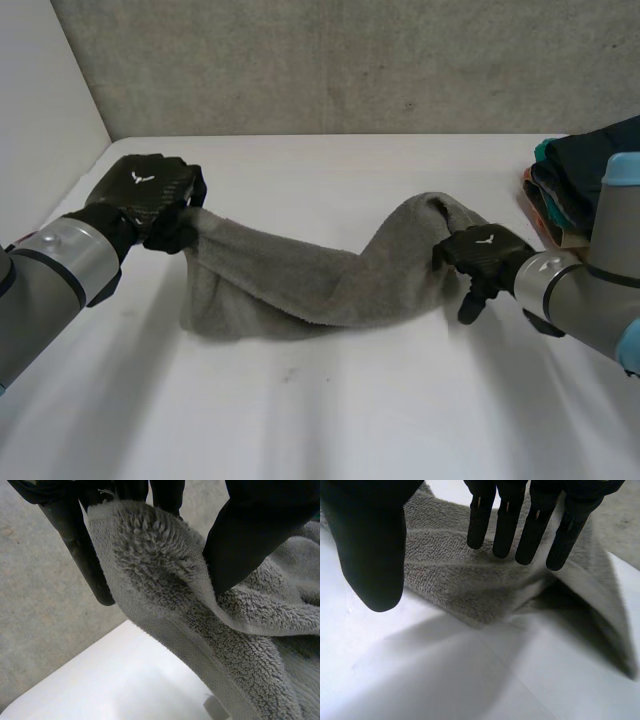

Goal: Fold the laundry.

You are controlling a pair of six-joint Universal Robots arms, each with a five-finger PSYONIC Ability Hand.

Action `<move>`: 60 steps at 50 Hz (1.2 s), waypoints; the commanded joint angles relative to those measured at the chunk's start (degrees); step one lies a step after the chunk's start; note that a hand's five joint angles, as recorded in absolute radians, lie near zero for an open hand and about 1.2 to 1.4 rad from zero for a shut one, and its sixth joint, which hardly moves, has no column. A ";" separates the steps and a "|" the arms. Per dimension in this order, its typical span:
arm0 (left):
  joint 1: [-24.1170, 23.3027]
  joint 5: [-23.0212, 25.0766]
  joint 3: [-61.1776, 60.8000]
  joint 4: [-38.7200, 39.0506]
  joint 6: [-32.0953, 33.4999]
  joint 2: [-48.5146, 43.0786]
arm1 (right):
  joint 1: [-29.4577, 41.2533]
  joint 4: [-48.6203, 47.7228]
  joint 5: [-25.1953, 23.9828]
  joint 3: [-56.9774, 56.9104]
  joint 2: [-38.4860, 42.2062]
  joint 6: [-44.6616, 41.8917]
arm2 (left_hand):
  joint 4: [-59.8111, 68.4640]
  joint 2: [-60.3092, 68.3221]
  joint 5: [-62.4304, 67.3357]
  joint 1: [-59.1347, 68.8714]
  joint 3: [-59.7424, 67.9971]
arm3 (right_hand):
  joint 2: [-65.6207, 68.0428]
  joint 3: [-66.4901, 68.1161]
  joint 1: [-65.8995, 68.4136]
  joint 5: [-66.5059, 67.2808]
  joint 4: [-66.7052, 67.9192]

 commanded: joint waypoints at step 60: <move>0.45 -15.98 33.84 32.86 4.83 -14.43 | 2.13 -51.26 18.41 -25.64 -1.70 -10.41 | 11.32 11.56 14.19 13.59 11.91 | 49.38 48.82 49.37 48.53 48.98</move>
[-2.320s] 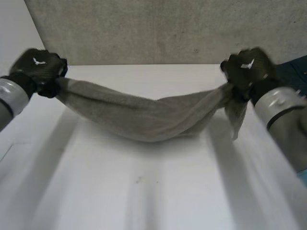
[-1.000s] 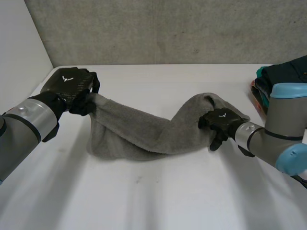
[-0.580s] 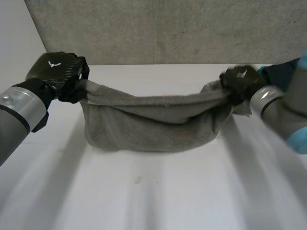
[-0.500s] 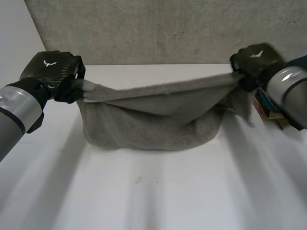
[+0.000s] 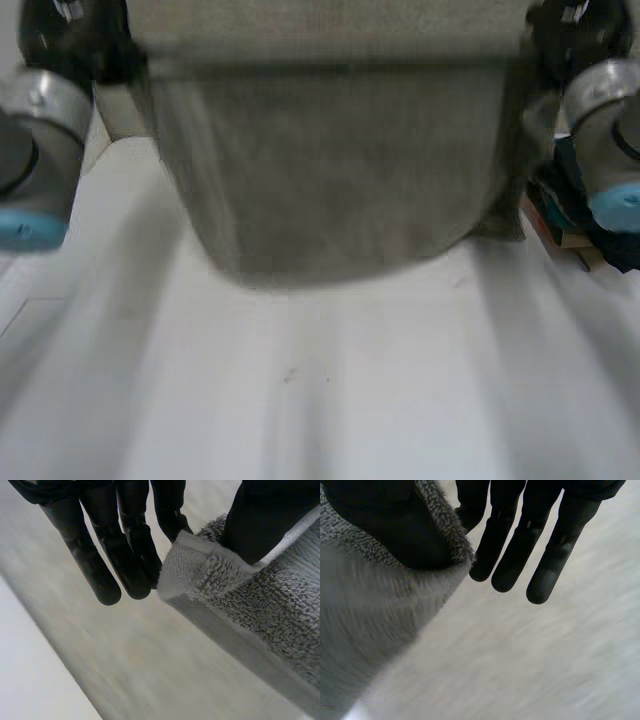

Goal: Fold the laundry.

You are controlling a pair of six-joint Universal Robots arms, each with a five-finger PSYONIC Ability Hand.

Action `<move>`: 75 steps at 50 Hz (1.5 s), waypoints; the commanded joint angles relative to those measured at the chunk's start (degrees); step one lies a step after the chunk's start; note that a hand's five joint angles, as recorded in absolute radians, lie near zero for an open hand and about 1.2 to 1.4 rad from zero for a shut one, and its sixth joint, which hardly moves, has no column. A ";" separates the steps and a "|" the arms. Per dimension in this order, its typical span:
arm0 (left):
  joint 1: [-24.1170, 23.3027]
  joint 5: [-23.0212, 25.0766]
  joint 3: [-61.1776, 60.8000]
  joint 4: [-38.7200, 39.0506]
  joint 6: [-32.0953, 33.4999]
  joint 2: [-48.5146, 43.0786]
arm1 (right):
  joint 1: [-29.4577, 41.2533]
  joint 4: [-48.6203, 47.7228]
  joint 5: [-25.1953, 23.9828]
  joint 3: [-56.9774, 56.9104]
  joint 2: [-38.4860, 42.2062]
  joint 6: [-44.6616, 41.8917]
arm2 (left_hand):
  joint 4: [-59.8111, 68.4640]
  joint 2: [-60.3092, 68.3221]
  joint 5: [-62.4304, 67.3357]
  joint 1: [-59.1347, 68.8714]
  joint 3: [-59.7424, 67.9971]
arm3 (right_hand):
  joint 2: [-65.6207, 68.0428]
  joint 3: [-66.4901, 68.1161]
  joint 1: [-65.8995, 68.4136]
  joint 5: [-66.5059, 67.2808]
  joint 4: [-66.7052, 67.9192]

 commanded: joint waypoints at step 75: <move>4.85 -0.49 -36.22 -15.66 2.34 15.63 | -6.20 22.92 -11.22 27.89 -4.75 2.15 | 11.28 11.37 14.18 13.59 11.59 | 12.53 11.94 15.69 12.98 11.32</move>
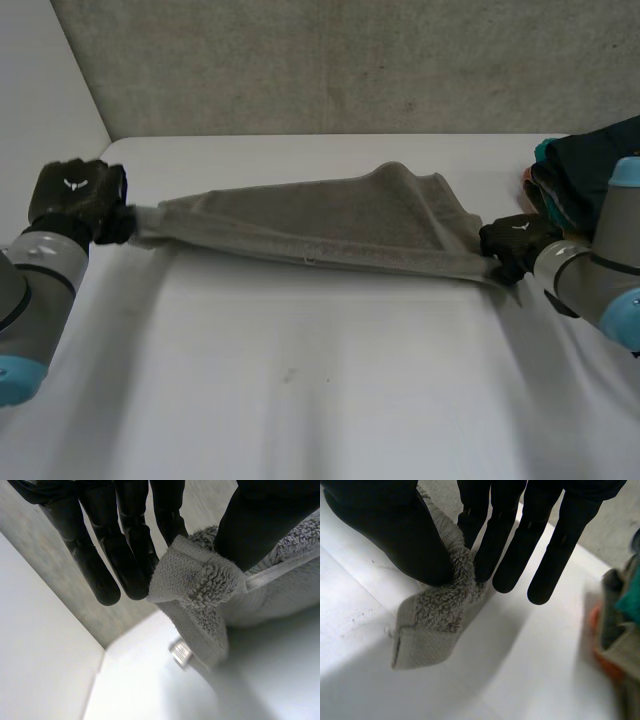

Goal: Fold the laundry.

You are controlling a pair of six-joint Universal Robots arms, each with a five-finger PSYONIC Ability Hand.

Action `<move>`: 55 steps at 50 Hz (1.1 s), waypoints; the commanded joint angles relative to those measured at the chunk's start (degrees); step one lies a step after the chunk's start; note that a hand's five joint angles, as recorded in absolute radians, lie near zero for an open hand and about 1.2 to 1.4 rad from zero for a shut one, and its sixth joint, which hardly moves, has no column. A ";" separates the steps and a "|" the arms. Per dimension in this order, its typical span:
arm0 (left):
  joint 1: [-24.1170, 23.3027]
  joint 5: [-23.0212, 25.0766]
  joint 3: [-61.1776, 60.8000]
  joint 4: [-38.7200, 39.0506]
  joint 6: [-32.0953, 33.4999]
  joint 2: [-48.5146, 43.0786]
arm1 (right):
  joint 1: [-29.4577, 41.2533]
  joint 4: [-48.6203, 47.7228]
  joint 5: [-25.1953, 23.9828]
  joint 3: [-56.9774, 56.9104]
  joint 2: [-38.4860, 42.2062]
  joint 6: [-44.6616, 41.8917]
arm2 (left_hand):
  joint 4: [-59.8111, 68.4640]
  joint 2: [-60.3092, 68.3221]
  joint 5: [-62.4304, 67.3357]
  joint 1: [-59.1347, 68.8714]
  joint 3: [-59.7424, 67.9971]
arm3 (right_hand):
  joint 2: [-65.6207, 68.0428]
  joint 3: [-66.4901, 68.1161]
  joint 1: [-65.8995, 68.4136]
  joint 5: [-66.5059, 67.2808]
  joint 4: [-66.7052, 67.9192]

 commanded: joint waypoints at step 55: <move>-8.17 -12.96 30.62 -8.91 19.32 -25.74 | 7.22 -18.29 12.74 -18.33 13.02 -21.15 | -58.90 -58.73 -56.67 -56.41 -58.57 | -57.49 -57.89 -53.54 -56.08 -58.47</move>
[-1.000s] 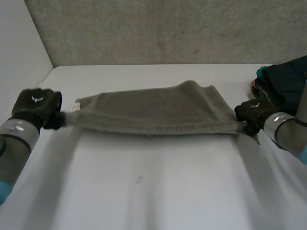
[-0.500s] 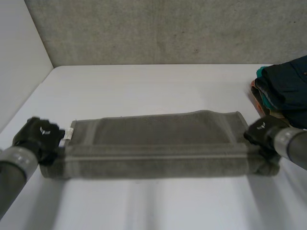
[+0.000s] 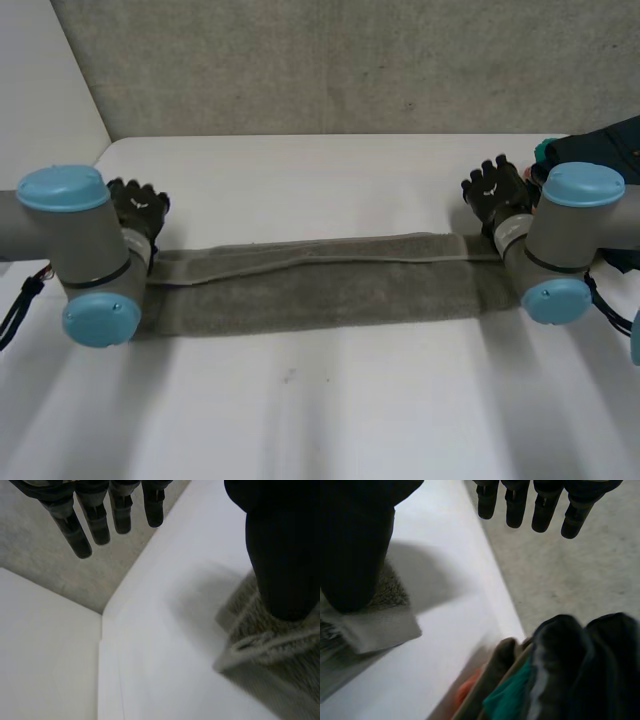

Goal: Fold the laundry.

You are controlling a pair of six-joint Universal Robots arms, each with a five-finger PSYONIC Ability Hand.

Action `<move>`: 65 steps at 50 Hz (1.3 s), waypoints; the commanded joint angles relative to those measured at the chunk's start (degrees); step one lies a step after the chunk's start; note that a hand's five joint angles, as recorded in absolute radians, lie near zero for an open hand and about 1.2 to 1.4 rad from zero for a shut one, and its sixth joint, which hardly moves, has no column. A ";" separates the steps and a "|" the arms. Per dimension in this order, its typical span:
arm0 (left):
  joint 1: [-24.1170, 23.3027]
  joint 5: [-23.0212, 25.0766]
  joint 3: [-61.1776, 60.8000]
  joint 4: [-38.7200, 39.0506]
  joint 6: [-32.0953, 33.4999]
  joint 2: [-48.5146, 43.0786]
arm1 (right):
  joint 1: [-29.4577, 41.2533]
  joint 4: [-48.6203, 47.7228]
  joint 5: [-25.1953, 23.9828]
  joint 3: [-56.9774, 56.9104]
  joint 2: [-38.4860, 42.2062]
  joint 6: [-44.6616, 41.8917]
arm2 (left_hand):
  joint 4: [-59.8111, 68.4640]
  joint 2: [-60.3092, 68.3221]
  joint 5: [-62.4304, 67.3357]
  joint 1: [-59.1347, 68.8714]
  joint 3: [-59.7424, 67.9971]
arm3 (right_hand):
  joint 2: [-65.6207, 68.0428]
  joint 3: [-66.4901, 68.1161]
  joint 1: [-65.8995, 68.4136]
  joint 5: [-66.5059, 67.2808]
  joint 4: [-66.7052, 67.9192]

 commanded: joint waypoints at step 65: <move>3.00 20.84 -23.60 14.22 -11.41 20.83 | -9.94 17.96 -8.24 23.10 -20.28 18.16 | 7.03 6.62 6.07 8.05 6.44 | 11.02 10.91 10.20 10.26 10.82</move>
